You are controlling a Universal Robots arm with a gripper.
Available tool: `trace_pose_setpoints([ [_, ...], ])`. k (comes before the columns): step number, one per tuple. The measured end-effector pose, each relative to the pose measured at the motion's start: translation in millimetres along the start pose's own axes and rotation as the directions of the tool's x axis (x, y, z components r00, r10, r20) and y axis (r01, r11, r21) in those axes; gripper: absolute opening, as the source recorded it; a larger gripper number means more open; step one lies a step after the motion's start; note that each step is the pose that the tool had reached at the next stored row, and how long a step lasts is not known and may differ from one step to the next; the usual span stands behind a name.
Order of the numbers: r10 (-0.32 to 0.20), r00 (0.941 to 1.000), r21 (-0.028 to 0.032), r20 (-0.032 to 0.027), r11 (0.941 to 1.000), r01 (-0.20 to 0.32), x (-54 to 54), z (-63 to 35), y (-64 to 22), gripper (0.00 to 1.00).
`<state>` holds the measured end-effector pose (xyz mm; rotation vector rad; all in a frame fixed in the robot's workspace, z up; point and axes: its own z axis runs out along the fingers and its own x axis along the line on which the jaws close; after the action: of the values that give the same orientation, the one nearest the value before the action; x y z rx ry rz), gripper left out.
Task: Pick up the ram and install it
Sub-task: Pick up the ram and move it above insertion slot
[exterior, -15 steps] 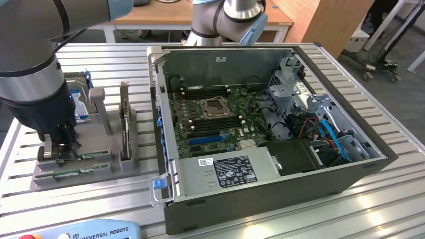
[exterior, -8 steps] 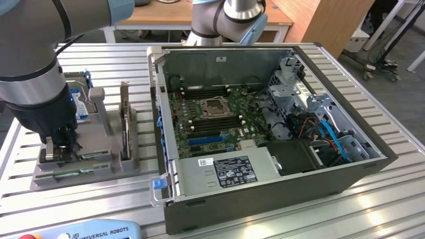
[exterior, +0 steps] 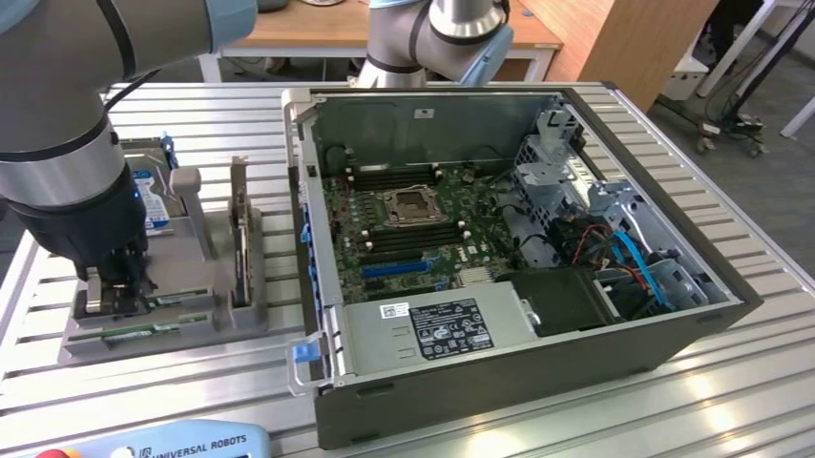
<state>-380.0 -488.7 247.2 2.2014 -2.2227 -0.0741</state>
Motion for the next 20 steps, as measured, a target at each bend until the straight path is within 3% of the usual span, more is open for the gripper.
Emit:
trace_pose_setpoints([
  [6, 0.0, 1.0, 0.0002, 0.0002, 1.0, 0.0, 0.2, 0.7, 0.0, 0.31],
  [20, 0.0, 1.0, 0.0012, 0.0, 1.0, 0.0, 0.9, 14.0, -0.6, 0.31],
])
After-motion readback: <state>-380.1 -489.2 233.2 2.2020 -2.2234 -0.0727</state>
